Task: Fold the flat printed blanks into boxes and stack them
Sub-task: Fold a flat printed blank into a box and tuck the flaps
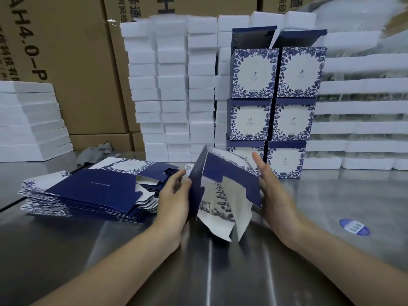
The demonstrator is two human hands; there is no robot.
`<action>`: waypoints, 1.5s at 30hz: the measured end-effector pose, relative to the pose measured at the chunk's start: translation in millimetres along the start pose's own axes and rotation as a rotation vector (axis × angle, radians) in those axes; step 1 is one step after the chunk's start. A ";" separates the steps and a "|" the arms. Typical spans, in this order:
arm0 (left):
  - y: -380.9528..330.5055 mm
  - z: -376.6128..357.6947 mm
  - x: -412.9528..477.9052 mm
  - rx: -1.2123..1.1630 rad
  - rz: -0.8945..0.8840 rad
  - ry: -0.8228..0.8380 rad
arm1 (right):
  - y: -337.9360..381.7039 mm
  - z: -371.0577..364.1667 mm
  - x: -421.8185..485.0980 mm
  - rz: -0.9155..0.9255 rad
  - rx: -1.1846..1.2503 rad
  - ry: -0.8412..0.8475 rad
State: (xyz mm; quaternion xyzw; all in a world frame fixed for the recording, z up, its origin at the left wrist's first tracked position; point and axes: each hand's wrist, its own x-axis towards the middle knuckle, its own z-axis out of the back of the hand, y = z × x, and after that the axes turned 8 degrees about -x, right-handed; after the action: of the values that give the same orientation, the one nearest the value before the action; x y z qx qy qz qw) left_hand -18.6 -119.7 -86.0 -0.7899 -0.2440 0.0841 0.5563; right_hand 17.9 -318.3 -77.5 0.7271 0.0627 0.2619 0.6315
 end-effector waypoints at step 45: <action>6.6 25.2 2.7 0.675 -0.701 0.363 | -32.0 23.3 1.8 0.311 -0.898 0.012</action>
State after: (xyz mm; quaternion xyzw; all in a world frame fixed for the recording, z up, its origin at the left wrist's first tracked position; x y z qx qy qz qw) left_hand -24.5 -99.1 -101.0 -0.4393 -0.3529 -0.1717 0.8081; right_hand 37.8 -332.0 -108.9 0.3814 -0.1626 0.3589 0.8362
